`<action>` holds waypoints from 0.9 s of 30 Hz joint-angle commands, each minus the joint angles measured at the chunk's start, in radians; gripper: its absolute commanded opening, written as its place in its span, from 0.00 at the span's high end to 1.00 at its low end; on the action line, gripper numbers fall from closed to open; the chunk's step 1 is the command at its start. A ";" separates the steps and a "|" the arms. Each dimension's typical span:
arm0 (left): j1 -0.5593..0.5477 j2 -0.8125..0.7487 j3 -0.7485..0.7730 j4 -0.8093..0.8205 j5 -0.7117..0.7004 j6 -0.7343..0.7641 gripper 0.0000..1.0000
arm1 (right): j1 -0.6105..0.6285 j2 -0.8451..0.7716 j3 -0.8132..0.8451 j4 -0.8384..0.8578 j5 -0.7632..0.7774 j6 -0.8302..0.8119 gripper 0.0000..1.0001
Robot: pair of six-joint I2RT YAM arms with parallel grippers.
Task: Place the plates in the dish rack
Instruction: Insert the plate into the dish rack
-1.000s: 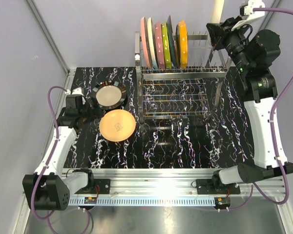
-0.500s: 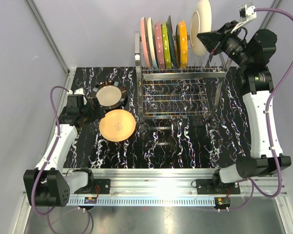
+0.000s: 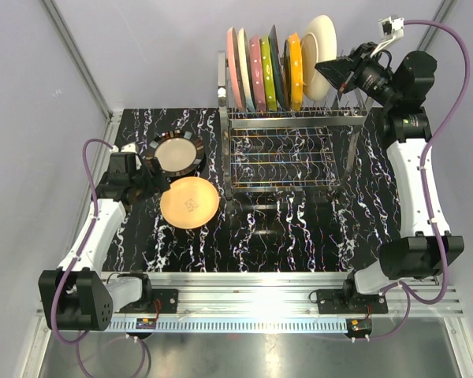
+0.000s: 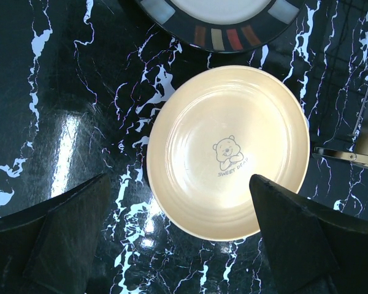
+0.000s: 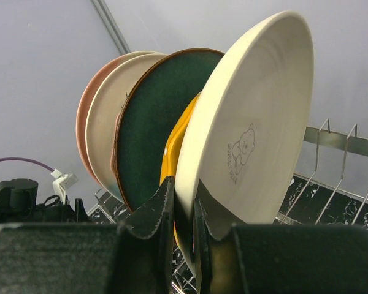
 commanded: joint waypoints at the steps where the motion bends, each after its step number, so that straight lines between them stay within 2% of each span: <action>1: 0.005 0.005 0.011 0.027 0.018 0.018 0.01 | -0.001 0.001 0.007 0.124 -0.047 0.044 0.95; 10: 0.005 0.010 0.014 0.032 0.034 0.016 0.01 | 0.001 0.007 -0.026 0.124 -0.037 0.038 0.97; 15: 0.005 0.009 0.012 0.032 0.034 0.016 0.01 | 0.006 -0.008 -0.106 0.144 -0.033 0.033 0.98; 19: 0.005 0.009 0.012 0.032 0.038 0.015 0.01 | 0.029 -0.013 -0.125 0.099 -0.002 -0.017 0.97; 21: 0.005 0.007 0.012 0.033 0.040 0.015 0.01 | 0.041 -0.013 -0.123 0.072 0.016 -0.048 0.94; 27: 0.005 0.007 0.011 0.035 0.045 0.015 0.01 | 0.062 -0.011 -0.114 0.019 0.039 -0.091 0.77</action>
